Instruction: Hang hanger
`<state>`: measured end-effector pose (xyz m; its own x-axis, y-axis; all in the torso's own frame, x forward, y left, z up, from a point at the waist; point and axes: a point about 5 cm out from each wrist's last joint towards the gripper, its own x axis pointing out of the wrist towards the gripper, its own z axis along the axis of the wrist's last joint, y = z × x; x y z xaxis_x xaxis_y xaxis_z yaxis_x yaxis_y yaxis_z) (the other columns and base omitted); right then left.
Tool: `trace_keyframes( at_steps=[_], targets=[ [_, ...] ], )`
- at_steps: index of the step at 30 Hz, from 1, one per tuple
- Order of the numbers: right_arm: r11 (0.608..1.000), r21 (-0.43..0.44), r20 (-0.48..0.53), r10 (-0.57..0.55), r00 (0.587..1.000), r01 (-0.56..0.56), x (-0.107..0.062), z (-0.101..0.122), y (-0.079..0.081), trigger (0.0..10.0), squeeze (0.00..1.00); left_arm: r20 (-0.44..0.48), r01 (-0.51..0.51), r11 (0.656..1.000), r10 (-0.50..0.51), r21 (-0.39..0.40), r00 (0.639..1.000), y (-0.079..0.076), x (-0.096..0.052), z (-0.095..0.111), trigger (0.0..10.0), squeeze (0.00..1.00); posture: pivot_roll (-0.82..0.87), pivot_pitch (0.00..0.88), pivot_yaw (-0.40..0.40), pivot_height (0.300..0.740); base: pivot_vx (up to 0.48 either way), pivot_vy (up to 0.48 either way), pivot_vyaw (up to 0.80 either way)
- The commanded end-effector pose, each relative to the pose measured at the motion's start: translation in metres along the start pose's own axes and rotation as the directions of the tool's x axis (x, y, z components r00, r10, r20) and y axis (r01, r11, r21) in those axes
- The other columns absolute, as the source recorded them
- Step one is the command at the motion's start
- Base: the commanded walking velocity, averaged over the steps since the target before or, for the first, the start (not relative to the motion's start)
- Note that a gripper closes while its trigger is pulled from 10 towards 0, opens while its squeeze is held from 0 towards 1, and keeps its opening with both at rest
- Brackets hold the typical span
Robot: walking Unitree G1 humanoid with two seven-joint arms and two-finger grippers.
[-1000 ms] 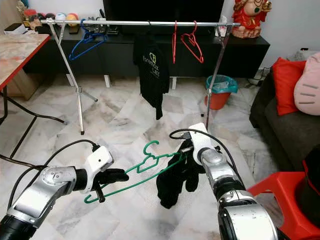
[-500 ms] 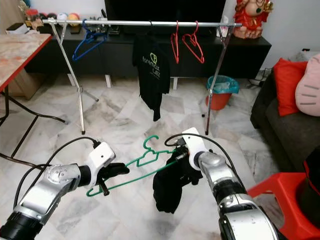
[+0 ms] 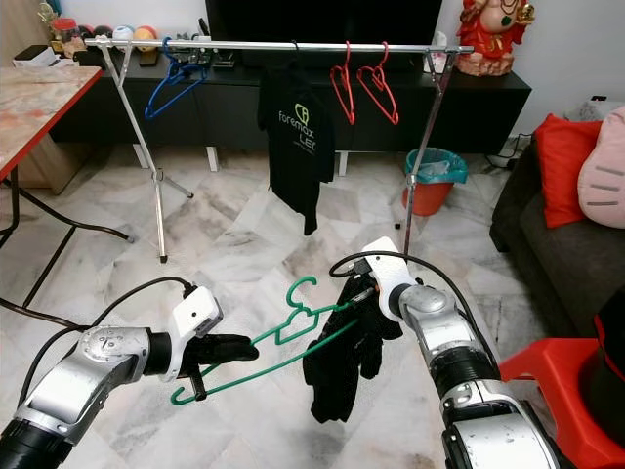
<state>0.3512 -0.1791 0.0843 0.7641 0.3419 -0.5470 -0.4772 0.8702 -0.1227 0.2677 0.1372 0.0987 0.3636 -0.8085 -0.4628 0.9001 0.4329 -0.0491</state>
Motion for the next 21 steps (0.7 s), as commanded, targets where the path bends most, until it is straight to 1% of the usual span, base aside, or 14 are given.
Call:
trace_keyframes(
  at_steps=[1, 2, 5, 7, 10, 12, 13, 15, 16, 17, 19, 21],
  targets=[
    [0.999, -0.037, 0.080, 0.000, 0.997, 0.003, -0.004, 0.025, -0.004, 10.0, 0.00, 0.005, 0.026, 1.000, -0.026, 0.018, 1.000, -0.004, -0.001, 0.004, 10.0, 0.00, 0.01, 0.000, -0.042, 0.740, 0.000, 0.000, 0.00],
    [0.999, -0.040, 0.084, 0.004, 0.996, 0.000, -0.004, 0.026, -0.004, 10.0, 0.00, 0.005, 0.023, 0.999, -0.023, 0.022, 1.000, -0.004, -0.001, 0.004, 10.0, 0.00, 0.01, 0.000, -0.042, 0.740, 0.000, 0.000, 0.00],
    [0.998, -0.049, 0.101, 0.041, 0.994, -0.036, -0.005, 0.031, 0.001, 10.0, 0.00, -0.022, -0.042, 0.998, 0.043, 0.050, 0.999, 0.002, 0.002, 0.000, 10.0, 0.00, 0.02, 0.000, -0.042, 0.740, 0.000, 0.000, 0.00],
    [0.997, -0.064, 0.107, 0.059, 0.993, -0.053, -0.007, 0.035, 0.003, 10.0, 0.00, -0.013, -0.066, 0.997, 0.066, 0.032, 0.998, 0.005, 0.003, 0.001, 10.0, 0.00, 0.01, 0.000, -0.041, 0.740, 0.000, 0.000, 0.00],
    [0.993, -0.084, 0.094, 0.088, 0.992, -0.080, -0.010, 0.035, 0.005, 10.0, 0.00, -0.004, -0.135, 0.990, 0.135, 0.052, 0.991, 0.012, 0.004, 0.002, 10.0, 0.00, 0.01, 0.000, -0.042, 0.740, 0.000, 0.000, 0.00],
    [0.989, -0.106, 0.080, 0.116, 0.990, -0.107, -0.011, 0.032, 0.007, 10.0, 0.00, 0.006, -0.161, 0.985, 0.161, 0.059, 0.987, 0.015, 0.006, 0.003, 10.0, 0.00, 0.01, 0.000, -0.042, 0.740, 0.000, 0.000, 0.00],
    [0.984, -0.129, 0.070, 0.132, 0.989, -0.122, -0.013, 0.029, 0.008, 10.0, 0.00, 0.026, -0.158, 0.986, 0.157, 0.051, 0.987, 0.015, 0.008, 0.006, 10.0, 0.00, 0.01, 0.000, -0.042, 0.740, 0.000, 0.000, 0.00],
    [0.981, -0.144, 0.063, 0.143, 0.988, -0.132, -0.015, 0.028, 0.009, 10.0, 0.00, 0.038, -0.138, 0.989, 0.136, 0.047, 0.990, 0.012, 0.009, 0.008, 10.0, 0.00, 0.01, 0.000, -0.042, 0.740, 0.000, 0.000, 0.00],
    [0.980, -0.146, 0.062, 0.145, 0.988, -0.135, -0.015, 0.028, 0.009, 10.0, 0.00, 0.040, -0.133, 0.990, 0.132, 0.047, 0.991, 0.011, 0.010, 0.008, 10.0, 0.00, 0.01, 0.000, -0.042, 0.740, 0.000, 0.000, 0.00],
    [0.972, -0.165, 0.060, 0.182, 0.982, -0.170, -0.019, 0.028, 0.012, 10.0, 0.00, 0.033, -0.096, 0.994, 0.095, 0.042, 0.995, 0.007, 0.011, 0.007, 10.0, 0.00, 0.01, 0.000, -0.041, 0.740, 0.000, 0.000, 0.00],
    [0.955, -0.212, 0.037, 0.219, 0.975, -0.206, -0.024, 0.028, 0.015, 10.0, 0.00, 0.024, -0.076, 0.997, 0.075, 0.030, 0.997, 0.005, 0.011, 0.004, 10.0, 0.00, 0.00, 0.000, -0.039, 0.740, 0.000, 0.000, 0.00],
    [0.950, -0.216, 0.052, 0.241, 0.969, -0.225, -0.027, 0.030, 0.017, 10.0, 0.00, 0.022, -0.039, 0.999, 0.039, 0.030, 0.999, 0.001, 0.010, 0.003, 10.0, 0.00, 0.00, 0.000, -0.039, 0.740, 0.000, 0.000, 0.00]
  ],
)
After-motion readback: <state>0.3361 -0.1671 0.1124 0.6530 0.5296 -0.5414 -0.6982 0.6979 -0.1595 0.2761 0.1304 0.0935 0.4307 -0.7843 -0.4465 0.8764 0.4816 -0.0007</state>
